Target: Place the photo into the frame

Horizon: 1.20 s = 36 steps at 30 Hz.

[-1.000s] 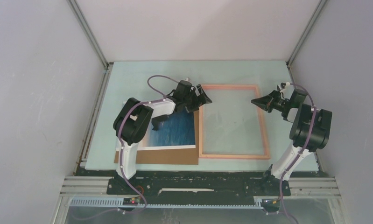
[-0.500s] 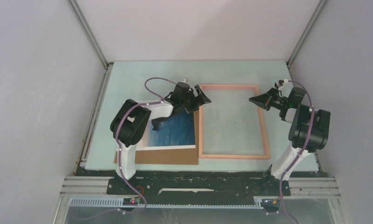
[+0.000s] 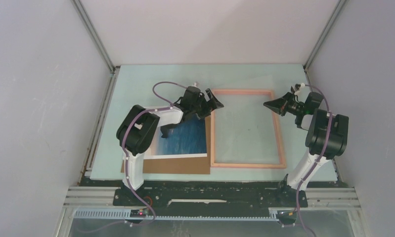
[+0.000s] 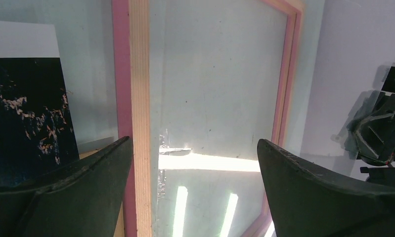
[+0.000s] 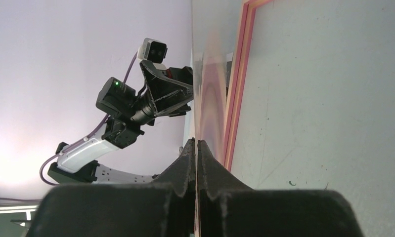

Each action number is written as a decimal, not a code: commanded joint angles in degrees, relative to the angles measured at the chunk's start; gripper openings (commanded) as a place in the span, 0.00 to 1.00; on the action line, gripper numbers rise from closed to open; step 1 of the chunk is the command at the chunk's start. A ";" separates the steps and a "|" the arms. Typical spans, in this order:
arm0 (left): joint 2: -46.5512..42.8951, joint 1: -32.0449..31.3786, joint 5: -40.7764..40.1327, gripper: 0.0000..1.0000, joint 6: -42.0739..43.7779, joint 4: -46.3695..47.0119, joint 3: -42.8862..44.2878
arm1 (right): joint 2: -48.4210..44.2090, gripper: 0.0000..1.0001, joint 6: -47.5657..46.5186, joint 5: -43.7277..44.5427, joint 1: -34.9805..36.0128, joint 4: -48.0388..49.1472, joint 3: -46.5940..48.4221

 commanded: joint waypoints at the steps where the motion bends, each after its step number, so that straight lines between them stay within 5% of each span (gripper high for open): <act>1: -3.39 0.42 -0.30 0.97 0.08 2.03 -0.59 | -0.18 0.00 -2.50 -0.44 0.34 -2.05 0.90; 9: -3.61 0.47 -0.42 0.97 0.17 2.03 -0.72 | -0.47 0.00 -7.33 0.87 -0.11 -8.87 1.47; 36: -3.21 0.43 -0.16 0.98 -0.43 2.66 -1.11 | -1.10 0.00 -2.70 -1.32 0.59 -3.19 0.45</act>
